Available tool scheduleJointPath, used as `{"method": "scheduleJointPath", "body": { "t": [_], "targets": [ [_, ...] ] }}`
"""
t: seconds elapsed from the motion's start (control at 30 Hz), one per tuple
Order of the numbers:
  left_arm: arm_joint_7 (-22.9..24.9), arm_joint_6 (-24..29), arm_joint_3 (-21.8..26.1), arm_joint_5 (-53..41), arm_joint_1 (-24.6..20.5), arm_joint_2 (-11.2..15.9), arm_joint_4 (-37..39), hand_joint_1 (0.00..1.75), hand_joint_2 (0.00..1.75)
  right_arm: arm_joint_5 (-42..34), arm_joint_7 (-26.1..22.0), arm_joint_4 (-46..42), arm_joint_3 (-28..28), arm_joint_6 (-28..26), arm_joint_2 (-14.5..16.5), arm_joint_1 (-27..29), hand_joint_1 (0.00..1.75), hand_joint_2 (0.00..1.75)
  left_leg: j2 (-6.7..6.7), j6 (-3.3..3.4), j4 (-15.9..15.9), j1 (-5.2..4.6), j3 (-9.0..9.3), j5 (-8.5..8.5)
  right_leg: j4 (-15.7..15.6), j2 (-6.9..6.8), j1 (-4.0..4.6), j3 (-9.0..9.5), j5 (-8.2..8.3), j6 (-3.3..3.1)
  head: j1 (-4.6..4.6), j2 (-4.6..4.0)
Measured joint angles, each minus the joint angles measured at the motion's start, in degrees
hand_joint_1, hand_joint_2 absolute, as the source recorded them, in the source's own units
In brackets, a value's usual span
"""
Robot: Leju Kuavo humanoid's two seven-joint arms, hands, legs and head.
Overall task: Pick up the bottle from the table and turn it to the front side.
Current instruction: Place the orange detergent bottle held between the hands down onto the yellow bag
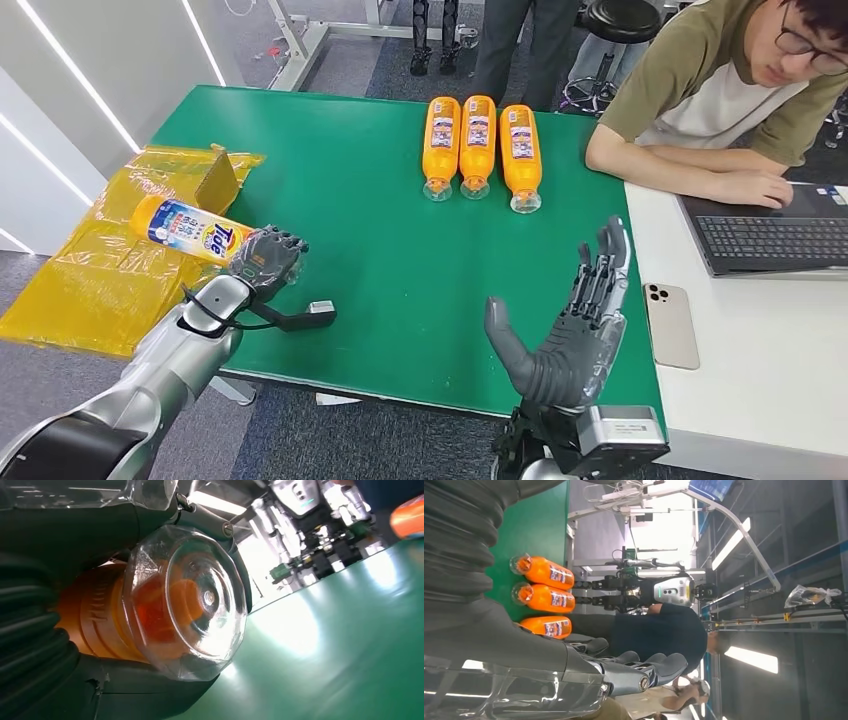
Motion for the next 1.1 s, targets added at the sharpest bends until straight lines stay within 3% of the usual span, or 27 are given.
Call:
{"method": "scheduleJointPath", "body": {
  "t": [0.3,0.57,0.9,0.93,0.97,1.07,1.1],
  "targets": [
    [1.63,-3.66,-3.69,0.13,-2.07,-1.50,1.22,1.75,1.75,0.01,0.00,0.42,-0.06,0.01,0.16,-0.12,0.00,1.75,0.02,0.00,0.00,0.00,-0.01,0.00,0.01,0.01,0.00,-0.01,0.00,0.00,-0.01,0.00],
    [6.59,-10.53,-3.89,1.57,-1.81,-1.94,2.26,1.75,1.75,0.03,0.00,0.46,-0.06,0.01,0.16,-0.17,0.00,1.75,0.00,0.00,-0.01,0.01,-0.02,0.00,0.02,0.00,0.00,0.00,0.00,0.00,0.00,0.00],
    [6.26,-9.68,-2.67,4.97,0.27,-0.45,2.81,1.75,1.75,0.09,0.00,0.46,-0.06,0.01,0.16,-0.14,0.00,1.75,-0.05,0.00,-0.02,0.01,-0.04,0.00,0.03,-0.06,0.00,0.00,-0.01,0.00,0.00,0.00],
    [6.06,-9.71,-2.46,5.02,0.34,-0.36,2.81,1.68,1.75,0.10,0.00,0.46,-0.06,0.01,0.16,-0.14,0.00,1.75,-0.05,0.00,-0.02,0.01,-0.03,0.00,0.03,-0.07,0.00,0.00,-0.01,0.00,-0.01,0.00],
    [5.96,-9.87,-2.34,4.95,0.37,-0.31,2.81,1.38,1.75,0.10,0.00,0.46,-0.06,0.01,0.16,-0.14,0.00,1.75,-0.05,0.00,-0.02,0.01,-0.03,0.00,0.03,-0.06,0.00,0.00,-0.01,0.00,-0.01,0.00],
    [5.43,-10.99,-2.16,4.79,0.36,-0.29,2.81,0.14,1.75,0.06,0.00,0.46,-0.06,0.01,0.16,-0.15,0.00,1.75,-0.05,0.00,-0.02,0.00,0.00,0.00,0.03,-0.06,0.00,0.02,-0.01,-0.01,0.00,0.00],
    [5.13,-11.58,-2.05,4.97,0.34,-0.31,2.81,0.00,1.75,0.05,0.00,0.46,-0.06,0.01,0.16,-0.15,0.00,1.75,-0.05,0.00,-0.02,0.00,0.01,0.00,0.03,-0.06,0.00,0.04,-0.01,-0.01,-0.01,0.00]
  ]
}}
